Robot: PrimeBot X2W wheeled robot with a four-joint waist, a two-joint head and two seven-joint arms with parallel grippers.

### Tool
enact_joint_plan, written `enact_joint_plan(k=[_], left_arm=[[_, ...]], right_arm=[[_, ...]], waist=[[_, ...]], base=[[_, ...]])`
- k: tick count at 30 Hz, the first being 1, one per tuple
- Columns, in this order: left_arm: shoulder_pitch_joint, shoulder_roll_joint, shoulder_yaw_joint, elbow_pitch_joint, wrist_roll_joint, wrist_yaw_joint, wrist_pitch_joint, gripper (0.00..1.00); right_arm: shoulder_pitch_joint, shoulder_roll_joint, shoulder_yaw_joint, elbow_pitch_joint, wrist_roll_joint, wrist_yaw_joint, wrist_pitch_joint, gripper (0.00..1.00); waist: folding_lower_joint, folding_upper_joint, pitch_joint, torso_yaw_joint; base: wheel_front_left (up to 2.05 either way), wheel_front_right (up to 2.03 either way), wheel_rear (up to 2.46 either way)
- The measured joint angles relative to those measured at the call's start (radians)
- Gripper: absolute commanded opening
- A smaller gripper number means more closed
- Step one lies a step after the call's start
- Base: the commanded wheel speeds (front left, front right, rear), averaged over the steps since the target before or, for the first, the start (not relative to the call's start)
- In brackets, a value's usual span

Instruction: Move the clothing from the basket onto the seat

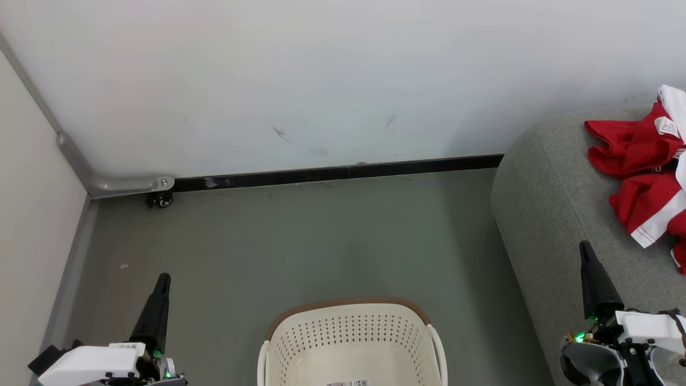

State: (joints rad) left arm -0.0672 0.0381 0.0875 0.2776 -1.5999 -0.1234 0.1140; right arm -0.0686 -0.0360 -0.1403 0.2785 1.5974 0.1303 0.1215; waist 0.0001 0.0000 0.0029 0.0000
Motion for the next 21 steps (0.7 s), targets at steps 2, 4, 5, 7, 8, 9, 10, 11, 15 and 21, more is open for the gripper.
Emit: enact_joint_plan(k=[2, 4, 5, 7, 8, 9, 10, 11, 15, 21], left_arm=[[0.0, 0.0, 0.0, 0.0, 0.0, 0.0, 0.0, 0.0], [0.0, 0.0, 0.0, 0.0, 0.0, 0.0, 0.0, 0.0], [0.0, 0.0, 0.0, 0.0, 0.0, 0.0, 0.0, 0.0], [0.0, 0.0, 0.0, 0.0, 0.0, 0.0, 0.0, 0.0], [0.0, 0.0, 0.0, 0.0, 0.0, 0.0, 0.0, 0.0], [0.0, 0.0, 0.0, 0.0, 0.0, 0.0, 0.0, 0.0], [0.0, 0.0, 0.0, 0.0, 0.0, 0.0, 0.0, 0.0], [0.0, 0.0, 0.0, 0.0, 0.0, 0.0, 0.0, 0.0], [0.0, 0.0, 0.0, 0.0, 0.0, 0.0, 0.0, 0.0], [0.0, 0.0, 0.0, 0.0, 0.0, 0.0, 0.0, 0.0]], right_arm=[[0.0, 0.0, 0.0, 0.0, 0.0, 0.0, 0.0, 0.0], [0.0, 0.0, 0.0, 0.0, 0.0, 0.0, 0.0, 0.0], [0.0, 0.0, 0.0, 0.0, 0.0, 0.0, 0.0, 0.0], [0.0, 0.0, 0.0, 0.0, 0.0, 0.0, -0.001, 0.0], [0.0, 0.0, 0.0, 0.0, 0.0, 0.0, -0.001, 0.0], [0.0, 0.0, 0.0, 0.0, 0.0, 0.0, -0.001, 0.0], [0.0, 0.0, 0.0, 0.0, 0.0, 0.0, -0.001, 0.0], [0.0, 0.0, 0.0, 0.0, 0.0, 0.0, -0.001, 0.0], [0.0, 0.0, 0.0, 0.0, 0.0, 0.0, -0.001, 0.0], [0.0, 0.0, 0.0, 0.0, 0.0, 0.0, -0.001, 0.0]], waist=[[0.0, 0.0, 0.0, 0.0], [0.0, 0.0, 0.0, 0.0], [0.0, 0.0, 0.0, 0.0], [0.0, 0.0, 0.0, 0.0], [0.0, 0.0, 0.0, 0.0], [0.0, 0.0, 0.0, 0.0], [0.0, 0.0, 0.0, 0.0], [0.0, 0.0, 0.0, 0.0], [0.0, 0.0, 0.0, 0.0], [0.0, 0.0, 0.0, 0.0]], base=[[0.0, 0.0, 0.0], [0.0, 0.0, 0.0], [0.0, 0.0, 0.0], [0.0, 0.0, 0.0], [0.0, 0.0, 0.0], [0.0, 0.0, 0.0], [0.0, 0.0, 0.0], [0.0, 0.0, 0.0], [0.0, 0.0, 0.0], [0.0, 0.0, 0.0]])
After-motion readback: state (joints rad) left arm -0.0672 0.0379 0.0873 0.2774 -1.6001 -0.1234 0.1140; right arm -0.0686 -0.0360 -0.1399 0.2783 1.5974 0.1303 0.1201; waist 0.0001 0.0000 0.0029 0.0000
